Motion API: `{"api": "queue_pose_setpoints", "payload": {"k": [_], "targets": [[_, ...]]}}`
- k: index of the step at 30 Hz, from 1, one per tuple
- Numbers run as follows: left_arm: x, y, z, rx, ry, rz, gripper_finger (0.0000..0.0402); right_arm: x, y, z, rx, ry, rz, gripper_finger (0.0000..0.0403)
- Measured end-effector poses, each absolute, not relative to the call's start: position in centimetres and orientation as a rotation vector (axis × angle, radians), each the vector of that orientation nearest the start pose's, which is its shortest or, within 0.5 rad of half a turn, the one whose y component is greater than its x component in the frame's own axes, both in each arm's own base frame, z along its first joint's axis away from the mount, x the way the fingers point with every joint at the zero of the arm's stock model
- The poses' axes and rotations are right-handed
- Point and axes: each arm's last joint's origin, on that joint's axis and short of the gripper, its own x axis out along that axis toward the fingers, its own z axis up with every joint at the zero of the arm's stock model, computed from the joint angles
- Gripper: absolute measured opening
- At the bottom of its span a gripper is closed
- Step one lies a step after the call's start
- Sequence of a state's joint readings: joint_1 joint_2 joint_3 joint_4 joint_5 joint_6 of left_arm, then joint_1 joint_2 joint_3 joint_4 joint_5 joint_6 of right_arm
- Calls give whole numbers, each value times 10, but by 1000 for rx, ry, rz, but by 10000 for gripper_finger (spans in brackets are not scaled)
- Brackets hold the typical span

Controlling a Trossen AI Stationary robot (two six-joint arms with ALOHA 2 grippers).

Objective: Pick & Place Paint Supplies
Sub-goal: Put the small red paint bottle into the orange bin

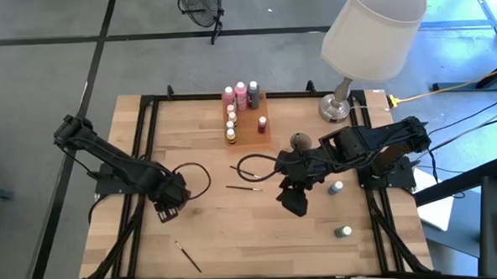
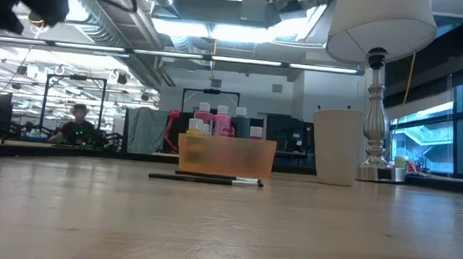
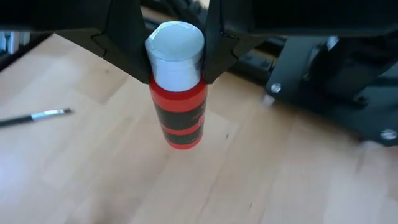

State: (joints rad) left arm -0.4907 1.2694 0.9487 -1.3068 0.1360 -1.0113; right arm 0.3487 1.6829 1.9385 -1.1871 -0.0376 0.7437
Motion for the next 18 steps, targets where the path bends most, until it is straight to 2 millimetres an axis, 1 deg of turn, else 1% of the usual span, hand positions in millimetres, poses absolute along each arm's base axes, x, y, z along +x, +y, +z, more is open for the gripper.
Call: {"api": "queue_pose_setpoints", "payload": {"k": [4, 8, 14, 18], "targets": [[164, -91, 264, -449, 1671, 376, 117, 310, 117, 410, 538, 984, 17, 212], [163, -86, 293, -427, 1645, 404, 117, 310, 126, 413, 523, 944, 69, 212], [173, -74, 333, -453, 1483, 390, 117, 314, 146, 424, 514, 819, 231, 213], [181, -58, 347, -438, 1395, 417, 117, 314, 159, 433, 515, 726, 314, 213]]}}
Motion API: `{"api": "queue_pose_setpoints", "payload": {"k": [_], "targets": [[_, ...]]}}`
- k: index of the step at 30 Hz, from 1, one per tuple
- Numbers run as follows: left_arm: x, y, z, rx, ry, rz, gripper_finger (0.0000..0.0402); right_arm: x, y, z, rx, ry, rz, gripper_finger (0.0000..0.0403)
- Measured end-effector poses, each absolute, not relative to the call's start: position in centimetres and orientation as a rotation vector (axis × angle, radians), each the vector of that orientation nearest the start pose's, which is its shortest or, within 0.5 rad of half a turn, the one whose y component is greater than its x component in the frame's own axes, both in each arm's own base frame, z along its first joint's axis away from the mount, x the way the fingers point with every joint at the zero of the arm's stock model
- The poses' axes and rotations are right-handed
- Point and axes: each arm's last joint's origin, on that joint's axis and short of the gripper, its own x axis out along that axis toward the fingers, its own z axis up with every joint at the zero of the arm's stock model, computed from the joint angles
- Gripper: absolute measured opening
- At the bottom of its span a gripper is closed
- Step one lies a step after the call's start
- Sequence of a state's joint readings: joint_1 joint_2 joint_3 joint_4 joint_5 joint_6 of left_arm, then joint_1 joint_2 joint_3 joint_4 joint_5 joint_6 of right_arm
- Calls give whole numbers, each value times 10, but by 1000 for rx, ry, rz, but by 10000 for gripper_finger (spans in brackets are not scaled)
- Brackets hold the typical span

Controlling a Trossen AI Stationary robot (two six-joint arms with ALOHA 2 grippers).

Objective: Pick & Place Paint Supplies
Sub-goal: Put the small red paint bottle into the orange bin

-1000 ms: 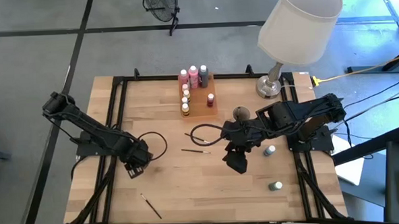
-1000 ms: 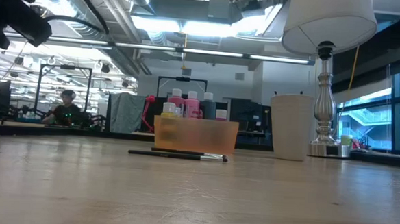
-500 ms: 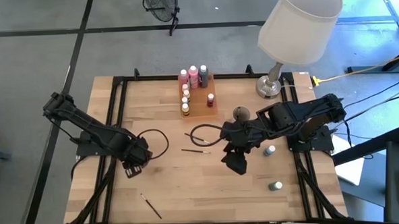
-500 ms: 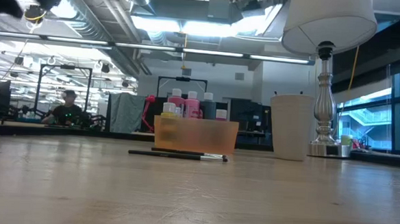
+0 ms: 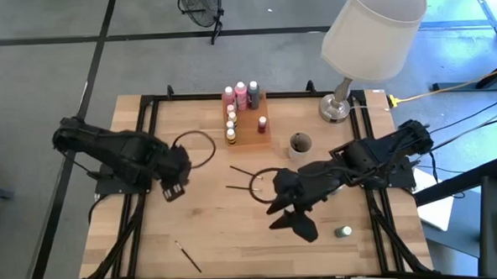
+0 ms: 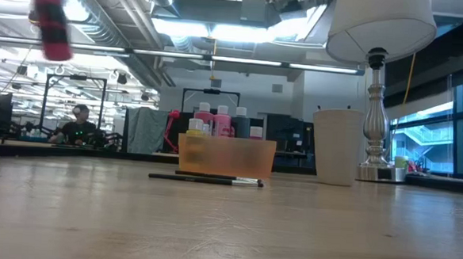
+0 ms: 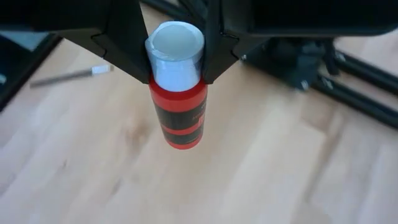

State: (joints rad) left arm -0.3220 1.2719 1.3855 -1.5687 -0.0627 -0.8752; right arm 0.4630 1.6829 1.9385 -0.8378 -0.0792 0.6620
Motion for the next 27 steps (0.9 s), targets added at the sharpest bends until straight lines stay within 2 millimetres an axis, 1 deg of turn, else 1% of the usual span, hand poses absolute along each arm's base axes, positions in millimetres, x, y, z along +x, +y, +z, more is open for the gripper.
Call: {"api": "queue_pose_setpoints", "payload": {"k": [4, 8, 14, 17, 22, 27], "targets": [[190, -41, 356, -395, 1357, 426, 117, 312, 171, 438, 521, 673, 370, 213], [206, -24, 368, -328, 1322, 422, 117, 309, 179, 441, 520, 642, 390, 213], [238, 0, 390, -183, 1272, 384, 117, 306, 185, 442, 531, 616, 331, 213], [255, 13, 397, -106, 1268, 351, 117, 305, 187, 442, 552, 604, 311, 213], [285, 33, 396, -2, 1293, 326, 117, 305, 190, 446, 567, 560, 312, 213], [308, 53, 380, 53, 1363, 303, 117, 305, 195, 451, 553, 505, 346, 213]]}}
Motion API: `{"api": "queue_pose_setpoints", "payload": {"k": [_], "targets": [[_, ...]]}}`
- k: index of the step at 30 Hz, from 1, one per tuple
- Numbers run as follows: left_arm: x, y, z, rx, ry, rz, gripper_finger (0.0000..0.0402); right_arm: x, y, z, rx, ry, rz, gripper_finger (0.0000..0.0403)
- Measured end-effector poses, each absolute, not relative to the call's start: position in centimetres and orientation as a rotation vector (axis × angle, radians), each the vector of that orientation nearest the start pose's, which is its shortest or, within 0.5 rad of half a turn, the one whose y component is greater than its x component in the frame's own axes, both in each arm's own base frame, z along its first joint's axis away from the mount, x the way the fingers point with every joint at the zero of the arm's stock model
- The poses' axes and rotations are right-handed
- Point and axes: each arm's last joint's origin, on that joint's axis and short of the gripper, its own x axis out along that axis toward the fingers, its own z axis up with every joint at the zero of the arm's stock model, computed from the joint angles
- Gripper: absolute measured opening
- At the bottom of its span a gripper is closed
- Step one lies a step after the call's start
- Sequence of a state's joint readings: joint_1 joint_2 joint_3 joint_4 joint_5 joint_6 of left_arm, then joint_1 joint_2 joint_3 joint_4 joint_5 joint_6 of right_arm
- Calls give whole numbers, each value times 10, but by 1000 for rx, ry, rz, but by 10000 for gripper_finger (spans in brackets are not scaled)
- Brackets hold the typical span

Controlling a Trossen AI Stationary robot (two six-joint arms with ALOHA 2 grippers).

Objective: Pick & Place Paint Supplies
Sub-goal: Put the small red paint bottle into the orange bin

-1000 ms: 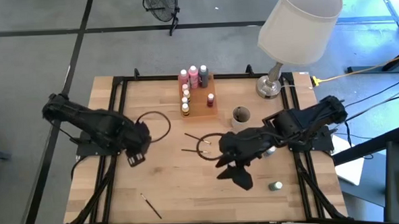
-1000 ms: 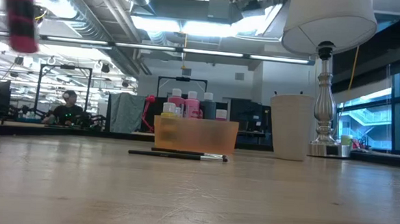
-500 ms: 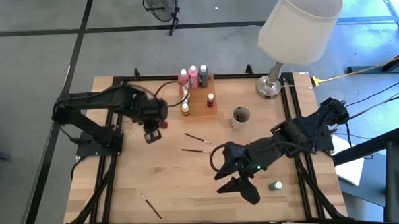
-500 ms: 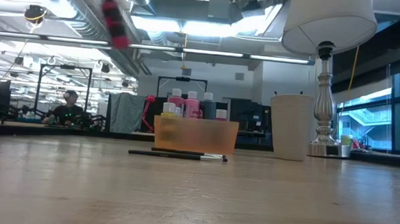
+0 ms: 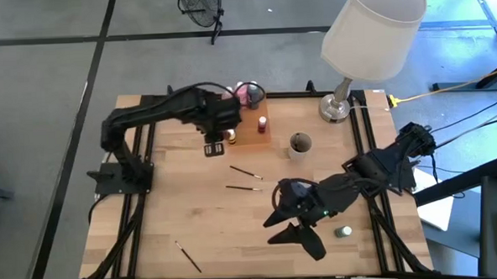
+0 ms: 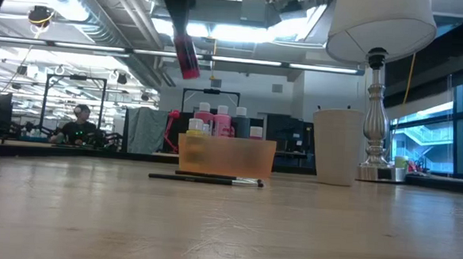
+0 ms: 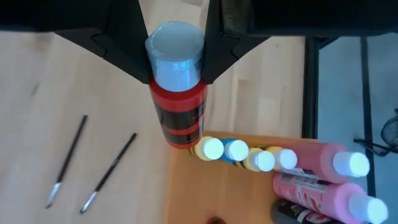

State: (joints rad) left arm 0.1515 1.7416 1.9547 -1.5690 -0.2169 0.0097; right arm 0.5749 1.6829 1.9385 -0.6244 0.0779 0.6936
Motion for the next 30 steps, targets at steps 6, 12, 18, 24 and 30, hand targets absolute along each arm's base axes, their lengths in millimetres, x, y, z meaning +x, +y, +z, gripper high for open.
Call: {"api": "queue_pose_setpoints", "payload": {"k": [6, 12, 18, 24, 30], "targets": [[330, 70, 358, 99, 1403, 271, 119, 302, 200, 454, 497, 463, 383, 212], [347, 77, 344, 110, 1388, 222, 116, 304, 198, 454, 504, 455, 350, 212], [356, 82, 337, 143, 1373, 212, 117, 304, 197, 454, 540, 462, 338, 212], [365, 86, 326, 193, 1391, 219, 116, 305, 196, 454, 565, 453, 310, 212], [375, 89, 306, 188, 1457, 147, 117, 305, 196, 455, 585, 448, 309, 212]]}}
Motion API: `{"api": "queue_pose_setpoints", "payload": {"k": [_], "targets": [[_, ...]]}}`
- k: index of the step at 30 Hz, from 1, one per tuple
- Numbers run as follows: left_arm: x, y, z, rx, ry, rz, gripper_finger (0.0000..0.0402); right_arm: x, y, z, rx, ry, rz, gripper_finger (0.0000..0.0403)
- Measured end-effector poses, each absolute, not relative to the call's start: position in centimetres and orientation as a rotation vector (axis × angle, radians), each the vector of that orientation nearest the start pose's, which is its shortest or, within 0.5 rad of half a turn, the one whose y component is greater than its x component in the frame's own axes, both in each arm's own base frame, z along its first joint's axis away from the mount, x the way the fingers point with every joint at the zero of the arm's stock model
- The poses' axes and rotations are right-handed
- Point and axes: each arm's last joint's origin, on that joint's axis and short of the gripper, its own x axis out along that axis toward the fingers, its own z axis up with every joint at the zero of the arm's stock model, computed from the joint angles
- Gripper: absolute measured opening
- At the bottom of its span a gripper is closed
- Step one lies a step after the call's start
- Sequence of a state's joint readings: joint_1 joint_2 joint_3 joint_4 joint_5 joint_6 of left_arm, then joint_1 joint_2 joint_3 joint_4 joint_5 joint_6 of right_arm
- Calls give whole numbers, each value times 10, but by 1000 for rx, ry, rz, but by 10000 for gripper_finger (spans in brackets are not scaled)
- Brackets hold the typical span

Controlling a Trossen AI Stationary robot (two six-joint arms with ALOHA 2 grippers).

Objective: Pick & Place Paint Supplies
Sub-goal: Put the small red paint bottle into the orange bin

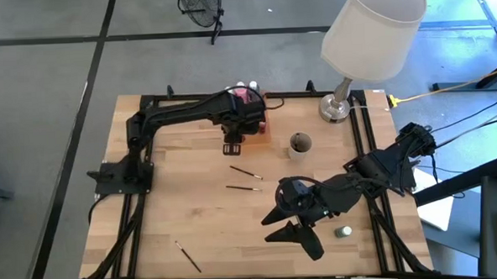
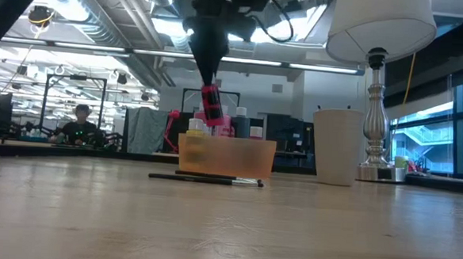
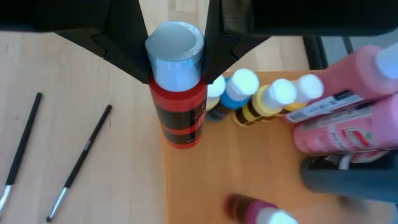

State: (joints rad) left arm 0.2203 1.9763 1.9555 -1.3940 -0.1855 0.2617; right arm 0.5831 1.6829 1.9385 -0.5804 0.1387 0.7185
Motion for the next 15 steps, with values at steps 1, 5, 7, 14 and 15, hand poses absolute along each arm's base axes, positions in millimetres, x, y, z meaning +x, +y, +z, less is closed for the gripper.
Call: {"api": "queue_pose_setpoints", "payload": {"k": [1, 5, 7, 14, 15], "targets": [[376, 90, 303, 192, 1466, 140, 117, 305, 196, 455, 586, 448, 309, 212], [383, 90, 293, 198, 1482, 102, 117, 305, 196, 455, 590, 447, 307, 212], [386, 91, 287, 204, 1493, 92, 118, 305, 196, 455, 589, 443, 301, 212], [394, 99, 271, 208, 1522, 89, 117, 305, 196, 455, 585, 445, 290, 212], [395, 99, 268, 208, 1528, 87, 118, 305, 196, 455, 585, 446, 290, 212]]}}
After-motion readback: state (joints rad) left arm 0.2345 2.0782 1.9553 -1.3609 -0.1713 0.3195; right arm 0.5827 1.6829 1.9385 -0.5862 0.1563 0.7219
